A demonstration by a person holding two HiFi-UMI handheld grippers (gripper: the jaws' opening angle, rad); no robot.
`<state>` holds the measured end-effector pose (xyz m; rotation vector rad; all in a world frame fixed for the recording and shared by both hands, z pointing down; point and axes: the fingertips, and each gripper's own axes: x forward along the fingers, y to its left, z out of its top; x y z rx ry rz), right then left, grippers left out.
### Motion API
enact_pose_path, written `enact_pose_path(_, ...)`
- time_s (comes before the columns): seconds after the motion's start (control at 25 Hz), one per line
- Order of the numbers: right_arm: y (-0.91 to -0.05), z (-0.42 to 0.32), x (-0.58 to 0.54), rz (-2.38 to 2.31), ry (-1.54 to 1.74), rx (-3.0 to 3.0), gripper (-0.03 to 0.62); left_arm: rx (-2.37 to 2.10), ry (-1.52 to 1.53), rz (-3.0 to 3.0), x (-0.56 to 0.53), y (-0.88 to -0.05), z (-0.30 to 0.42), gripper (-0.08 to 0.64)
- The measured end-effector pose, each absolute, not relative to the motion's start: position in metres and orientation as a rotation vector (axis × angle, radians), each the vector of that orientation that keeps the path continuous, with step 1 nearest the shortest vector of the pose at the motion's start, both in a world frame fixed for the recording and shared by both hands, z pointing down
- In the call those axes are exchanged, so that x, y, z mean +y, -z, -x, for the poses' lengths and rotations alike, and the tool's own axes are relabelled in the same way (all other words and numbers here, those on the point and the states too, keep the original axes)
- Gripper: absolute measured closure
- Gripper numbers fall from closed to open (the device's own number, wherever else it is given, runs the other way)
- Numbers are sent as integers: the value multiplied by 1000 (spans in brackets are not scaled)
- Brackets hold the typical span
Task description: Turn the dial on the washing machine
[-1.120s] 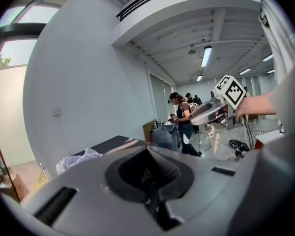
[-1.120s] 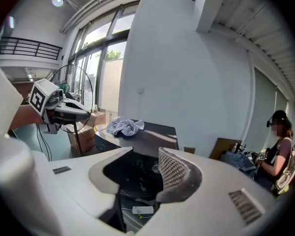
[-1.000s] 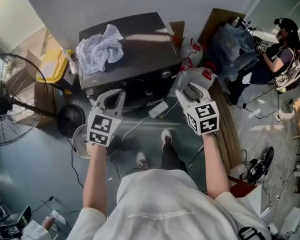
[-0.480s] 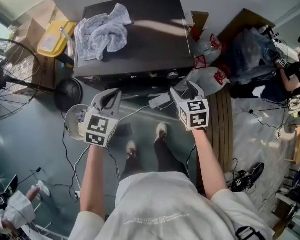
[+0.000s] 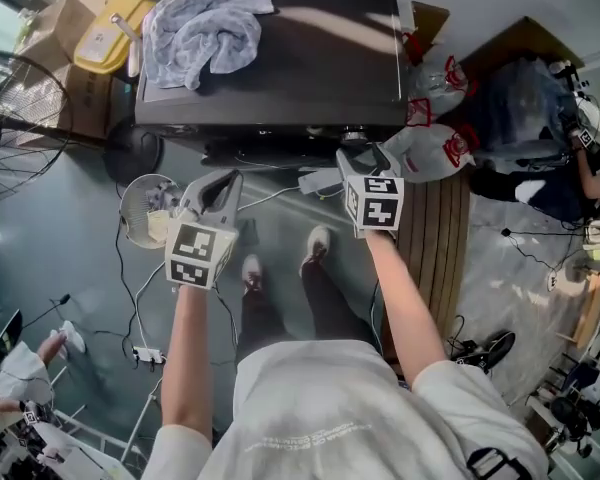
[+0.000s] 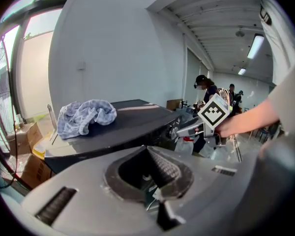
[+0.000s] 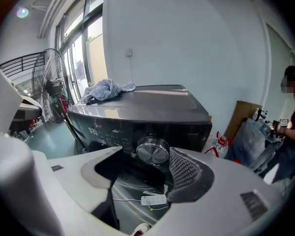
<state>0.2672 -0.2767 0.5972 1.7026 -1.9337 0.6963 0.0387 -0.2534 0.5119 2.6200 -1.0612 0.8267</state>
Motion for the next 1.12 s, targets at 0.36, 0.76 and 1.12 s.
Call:
enact_pose_path(0.36,-626,-273,-294,-1731,-661,-1891,302,-1096,-802,-2530,-238,-539,-37,548)
enact_pose_path(0.76,-630,-280,-300,-1784,-837,-1935,308,-1125,-798,-2500,-235,-541,-24,548)
enact_pose_path(1.12,-631,-280,-302,-1775,-1030,-2024,310,-1094,-774,-2495,-236,-544,-29,548)
